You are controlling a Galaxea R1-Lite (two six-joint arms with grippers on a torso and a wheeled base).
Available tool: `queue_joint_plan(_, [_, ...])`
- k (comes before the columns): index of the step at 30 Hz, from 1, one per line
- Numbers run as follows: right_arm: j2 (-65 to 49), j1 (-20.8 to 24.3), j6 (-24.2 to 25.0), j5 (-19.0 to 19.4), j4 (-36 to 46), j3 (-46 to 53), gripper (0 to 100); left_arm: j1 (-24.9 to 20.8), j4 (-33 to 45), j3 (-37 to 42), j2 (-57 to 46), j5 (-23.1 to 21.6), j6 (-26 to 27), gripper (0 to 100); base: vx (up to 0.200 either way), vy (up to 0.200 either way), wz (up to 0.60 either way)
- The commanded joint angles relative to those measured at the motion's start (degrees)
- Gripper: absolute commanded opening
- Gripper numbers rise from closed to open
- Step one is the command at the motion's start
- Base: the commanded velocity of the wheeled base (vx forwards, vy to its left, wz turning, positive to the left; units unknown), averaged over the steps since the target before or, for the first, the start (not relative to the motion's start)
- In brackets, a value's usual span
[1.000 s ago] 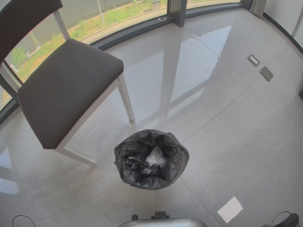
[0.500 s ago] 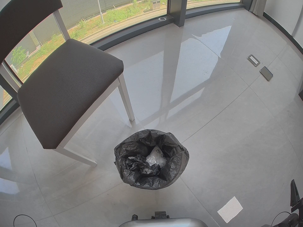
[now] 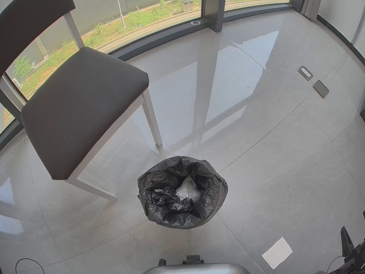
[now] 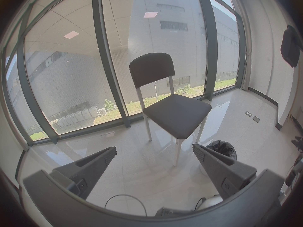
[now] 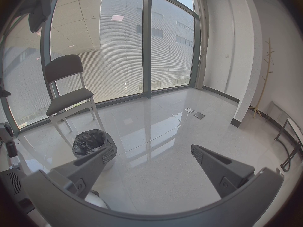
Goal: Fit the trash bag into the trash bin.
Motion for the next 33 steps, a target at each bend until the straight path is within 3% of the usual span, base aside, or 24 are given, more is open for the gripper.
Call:
queue_joint_plan(1, [-0.73, 0.0, 0.86, 0.94, 0.66, 1.01, 100, -0.1, -35.3, 34.37, -0.53, -4.0, 5.35, 100, 0.0, 0.0, 0.0])
queue_joint_plan(5, [-0.73, 0.0, 0.77, 1.03, 0.66, 1.01, 100, -0.19, -44.71, 41.67, -0.44, -8.66, 5.08, 100, 0.0, 0.0, 0.0])
queue_joint_plan(11, [-0.73, 0.0, 0.34, 1.2, 0.66, 1.01, 100, -0.01, -45.41, 43.95, -0.62, -16.84, 2.71, 100, 0.0, 0.0, 0.0])
queue_joint_plan(24, [-0.73, 0.0, -0.9, 2.7, 0.66, 1.01, 100, -0.01, -45.41, 43.69, -0.53, -16.75, 2.71, 100, 0.0, 0.0, 0.0])
queue_joint_plan(33, [-0.64, -0.09, 0.07, 1.38, 0.92, 0.84, 100, -0.01, -46.64, 44.04, -0.53, -16.66, 2.27, 100, 0.0, 0.0, 0.0])
